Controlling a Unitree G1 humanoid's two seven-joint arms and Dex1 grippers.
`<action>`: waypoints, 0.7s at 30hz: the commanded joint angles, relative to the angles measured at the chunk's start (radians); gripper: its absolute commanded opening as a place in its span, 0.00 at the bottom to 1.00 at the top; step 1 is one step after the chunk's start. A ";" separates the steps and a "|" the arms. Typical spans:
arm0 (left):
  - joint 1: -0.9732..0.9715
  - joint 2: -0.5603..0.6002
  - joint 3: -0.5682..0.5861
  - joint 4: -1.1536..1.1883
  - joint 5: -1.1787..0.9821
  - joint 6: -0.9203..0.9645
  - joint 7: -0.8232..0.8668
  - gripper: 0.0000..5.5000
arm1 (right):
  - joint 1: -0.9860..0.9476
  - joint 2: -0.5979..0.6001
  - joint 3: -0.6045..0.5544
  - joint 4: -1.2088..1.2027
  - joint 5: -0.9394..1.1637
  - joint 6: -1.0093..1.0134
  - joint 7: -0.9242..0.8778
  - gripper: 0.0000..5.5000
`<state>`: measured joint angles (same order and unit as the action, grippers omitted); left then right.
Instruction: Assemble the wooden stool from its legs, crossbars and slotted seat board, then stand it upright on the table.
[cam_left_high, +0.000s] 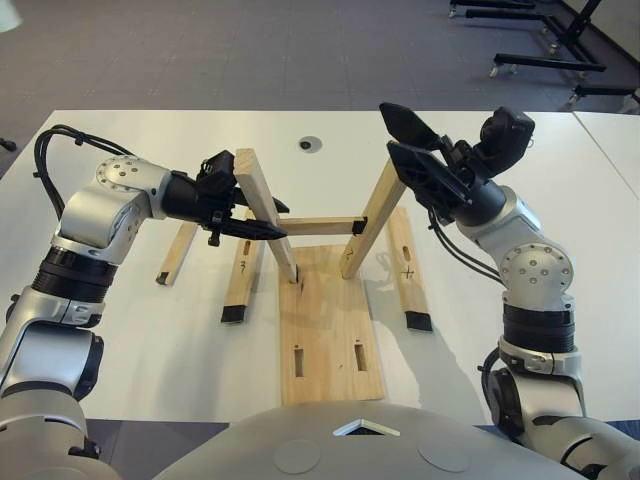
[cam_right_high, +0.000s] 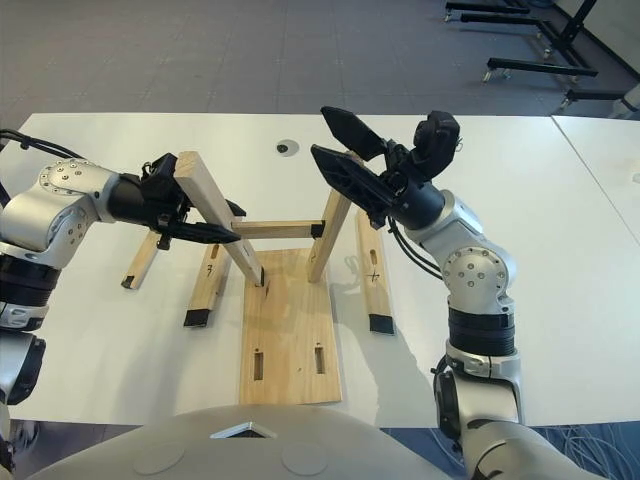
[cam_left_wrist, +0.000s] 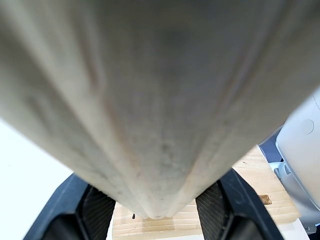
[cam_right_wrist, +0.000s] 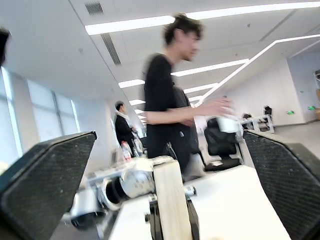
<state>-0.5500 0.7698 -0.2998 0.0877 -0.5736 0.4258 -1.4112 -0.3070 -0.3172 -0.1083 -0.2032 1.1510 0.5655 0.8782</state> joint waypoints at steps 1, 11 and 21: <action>0.064 0.005 -0.101 -0.016 0.120 0.037 -0.009 0.37 | 0.021 0.042 0.094 0.030 0.000 0.103 -0.002 0.98; 0.083 -0.001 -0.104 -0.035 0.114 0.042 0.015 0.37 | 0.052 0.100 0.159 0.048 0.106 0.197 -0.080 0.98; 0.127 -0.014 -0.119 -0.124 0.098 0.074 0.054 0.37 | 0.087 0.163 0.210 0.079 0.214 0.226 -0.182 0.98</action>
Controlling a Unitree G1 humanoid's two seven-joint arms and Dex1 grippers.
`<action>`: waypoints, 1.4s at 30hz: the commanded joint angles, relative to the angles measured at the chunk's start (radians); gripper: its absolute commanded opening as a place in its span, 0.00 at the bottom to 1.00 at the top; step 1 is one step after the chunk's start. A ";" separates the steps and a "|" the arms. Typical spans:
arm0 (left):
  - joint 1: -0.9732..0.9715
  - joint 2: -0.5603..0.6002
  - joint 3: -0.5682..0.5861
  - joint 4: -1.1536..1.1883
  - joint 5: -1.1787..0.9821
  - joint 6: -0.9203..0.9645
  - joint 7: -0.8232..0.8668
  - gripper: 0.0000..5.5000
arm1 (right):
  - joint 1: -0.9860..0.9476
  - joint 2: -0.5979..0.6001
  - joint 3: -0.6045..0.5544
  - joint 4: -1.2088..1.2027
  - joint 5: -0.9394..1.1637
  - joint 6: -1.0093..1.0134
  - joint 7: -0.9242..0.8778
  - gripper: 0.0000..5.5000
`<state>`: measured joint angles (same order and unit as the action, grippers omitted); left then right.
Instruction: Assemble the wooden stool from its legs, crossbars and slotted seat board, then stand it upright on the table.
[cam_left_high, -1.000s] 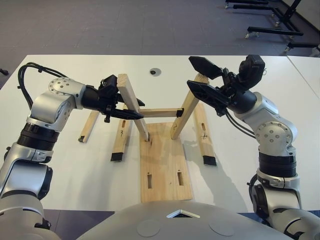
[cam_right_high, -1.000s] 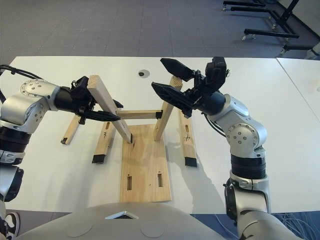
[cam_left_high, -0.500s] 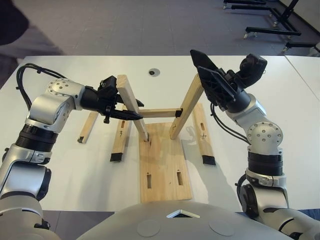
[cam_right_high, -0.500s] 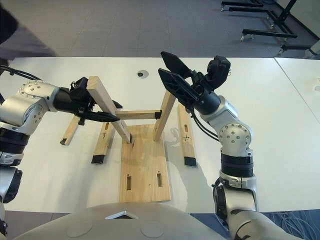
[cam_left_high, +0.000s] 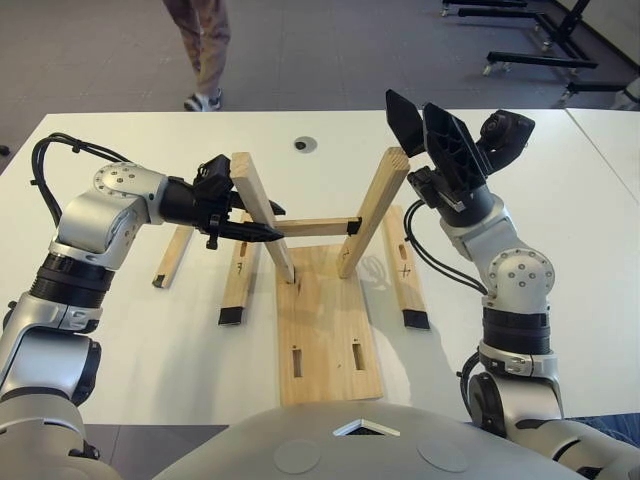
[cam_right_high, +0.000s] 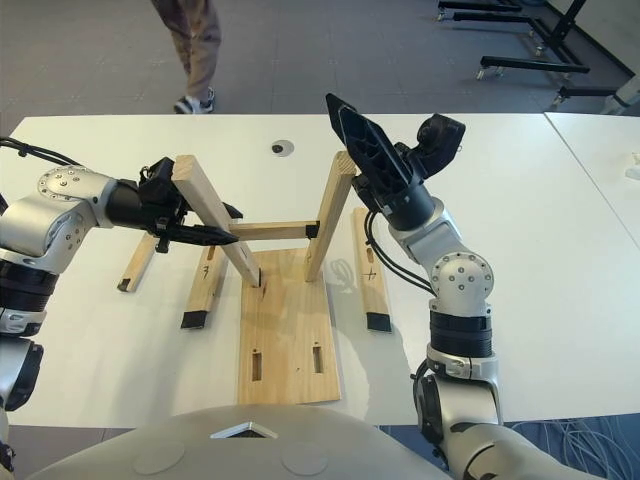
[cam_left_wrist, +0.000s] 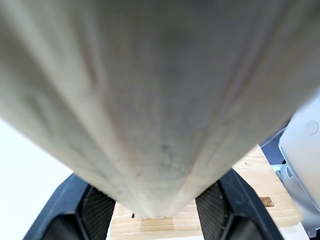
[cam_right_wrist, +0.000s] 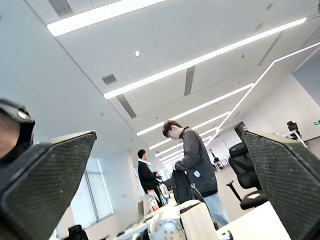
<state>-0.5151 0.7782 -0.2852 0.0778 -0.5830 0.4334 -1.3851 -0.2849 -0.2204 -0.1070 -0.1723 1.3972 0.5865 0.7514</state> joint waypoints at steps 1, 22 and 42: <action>0.109 -0.021 -0.137 -0.139 0.104 0.074 0.039 0.37 | 0.065 0.071 0.212 0.054 -0.035 0.199 -0.056 0.98; 0.146 -0.052 -0.148 -0.225 0.024 0.157 0.143 0.42 | 0.070 0.094 0.342 0.042 -0.090 0.249 -0.069 0.98; 0.215 -0.053 0.016 -0.232 0.038 0.109 0.173 0.93 | 0.031 0.015 0.226 -0.016 -0.053 0.190 -0.038 0.98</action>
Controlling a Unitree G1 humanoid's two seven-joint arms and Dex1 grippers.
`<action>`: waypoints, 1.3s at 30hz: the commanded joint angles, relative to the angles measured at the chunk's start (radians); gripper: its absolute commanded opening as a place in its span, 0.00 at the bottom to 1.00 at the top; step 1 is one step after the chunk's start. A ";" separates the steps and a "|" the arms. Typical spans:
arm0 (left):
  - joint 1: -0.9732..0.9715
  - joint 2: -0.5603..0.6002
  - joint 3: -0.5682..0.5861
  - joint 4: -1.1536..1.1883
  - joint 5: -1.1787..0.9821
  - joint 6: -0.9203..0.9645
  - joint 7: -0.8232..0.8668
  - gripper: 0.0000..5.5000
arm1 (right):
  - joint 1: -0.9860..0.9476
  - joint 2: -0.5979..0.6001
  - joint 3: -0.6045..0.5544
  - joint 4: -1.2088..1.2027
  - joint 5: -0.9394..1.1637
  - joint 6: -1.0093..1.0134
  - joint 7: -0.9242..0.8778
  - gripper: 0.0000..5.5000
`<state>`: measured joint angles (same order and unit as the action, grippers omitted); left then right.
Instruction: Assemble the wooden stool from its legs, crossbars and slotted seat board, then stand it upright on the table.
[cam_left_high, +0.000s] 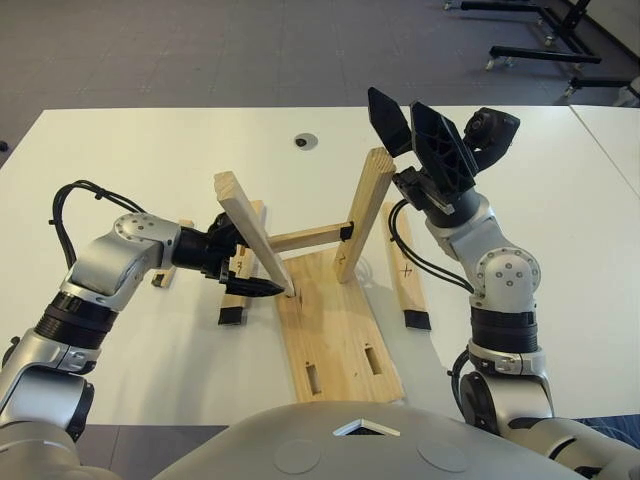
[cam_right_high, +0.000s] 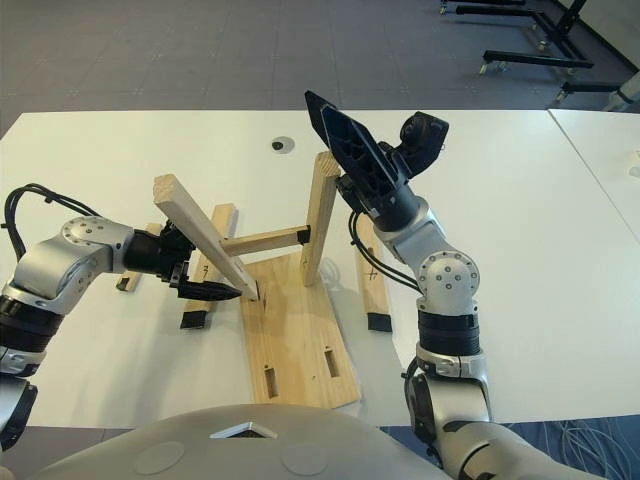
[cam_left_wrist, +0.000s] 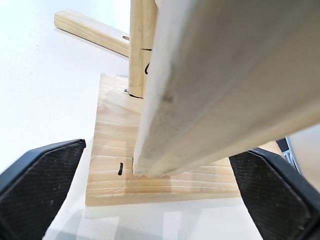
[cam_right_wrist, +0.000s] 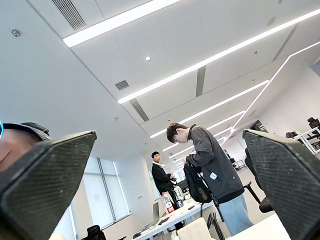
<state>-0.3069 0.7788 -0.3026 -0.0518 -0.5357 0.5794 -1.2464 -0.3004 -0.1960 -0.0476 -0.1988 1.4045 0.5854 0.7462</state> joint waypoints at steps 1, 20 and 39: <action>0.020 -0.050 0.061 -0.112 -0.020 -0.043 0.039 0.93 | 0.039 -0.020 0.149 0.004 -0.049 0.186 -0.035 0.98; 0.158 -0.047 0.375 -0.233 -0.155 -0.066 0.083 0.93 | -0.082 -0.093 -0.120 -0.057 0.136 0.155 -0.111 0.98; -0.046 -0.208 0.726 -0.410 -0.489 -0.154 0.599 0.93 | -0.253 -0.172 -0.193 0.057 0.167 0.233 -0.099 0.98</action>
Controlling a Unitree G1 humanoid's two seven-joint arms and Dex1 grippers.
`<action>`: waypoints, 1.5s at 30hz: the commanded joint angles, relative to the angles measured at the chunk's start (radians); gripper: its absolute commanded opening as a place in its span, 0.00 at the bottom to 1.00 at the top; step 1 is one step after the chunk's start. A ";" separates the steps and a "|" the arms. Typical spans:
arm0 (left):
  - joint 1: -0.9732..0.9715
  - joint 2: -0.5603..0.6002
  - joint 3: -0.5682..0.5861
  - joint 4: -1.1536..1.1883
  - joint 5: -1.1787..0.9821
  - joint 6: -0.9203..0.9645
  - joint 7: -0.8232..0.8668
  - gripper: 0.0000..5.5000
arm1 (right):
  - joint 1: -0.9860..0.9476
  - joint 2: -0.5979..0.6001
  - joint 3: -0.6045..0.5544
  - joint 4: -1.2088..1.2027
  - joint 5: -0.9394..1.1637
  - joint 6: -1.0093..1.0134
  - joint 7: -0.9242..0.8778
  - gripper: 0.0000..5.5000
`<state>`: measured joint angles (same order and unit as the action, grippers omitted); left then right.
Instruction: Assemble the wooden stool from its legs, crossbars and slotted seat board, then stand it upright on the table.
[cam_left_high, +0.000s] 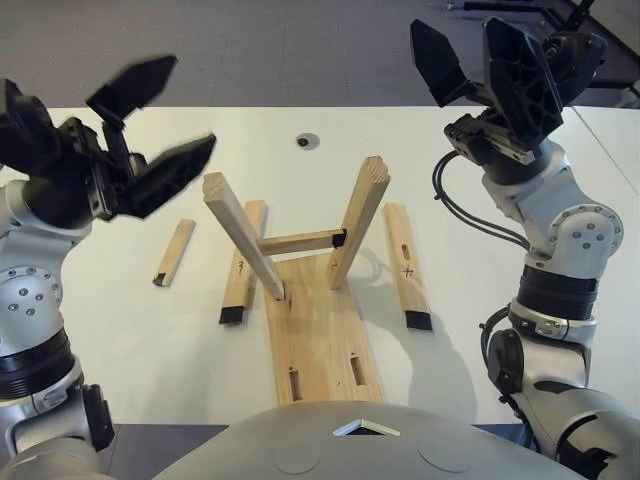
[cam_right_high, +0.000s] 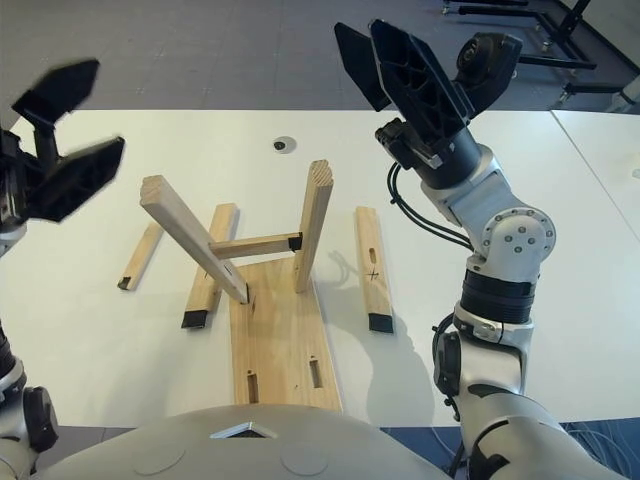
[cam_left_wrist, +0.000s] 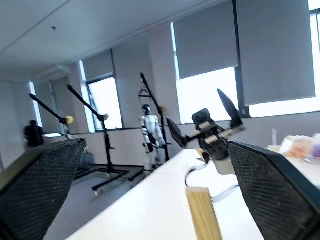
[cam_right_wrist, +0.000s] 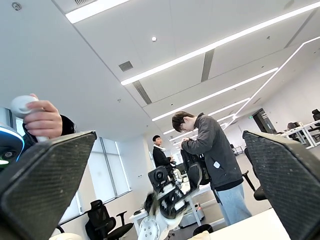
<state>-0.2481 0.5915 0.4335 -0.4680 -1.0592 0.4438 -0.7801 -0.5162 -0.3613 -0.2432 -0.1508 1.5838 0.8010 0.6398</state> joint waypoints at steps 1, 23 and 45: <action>-0.140 -0.024 -0.028 0.001 0.047 -0.013 0.179 0.93 | -0.041 -0.003 0.007 0.009 -0.018 0.019 0.011 0.98; 0.069 -0.125 -0.494 -0.097 0.279 0.084 0.373 0.93 | -0.048 0.003 0.039 0.017 -0.134 0.040 0.075 0.98; 0.444 0.145 -0.007 0.133 0.281 -0.053 -0.124 0.93 | 0.143 -0.257 0.102 0.236 -0.791 -0.239 0.454 0.98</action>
<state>0.2312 0.7258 0.4608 -0.3045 -0.7755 0.3674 -0.9034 -0.3701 -0.6393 -0.1642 0.0773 0.8234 0.5787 1.0855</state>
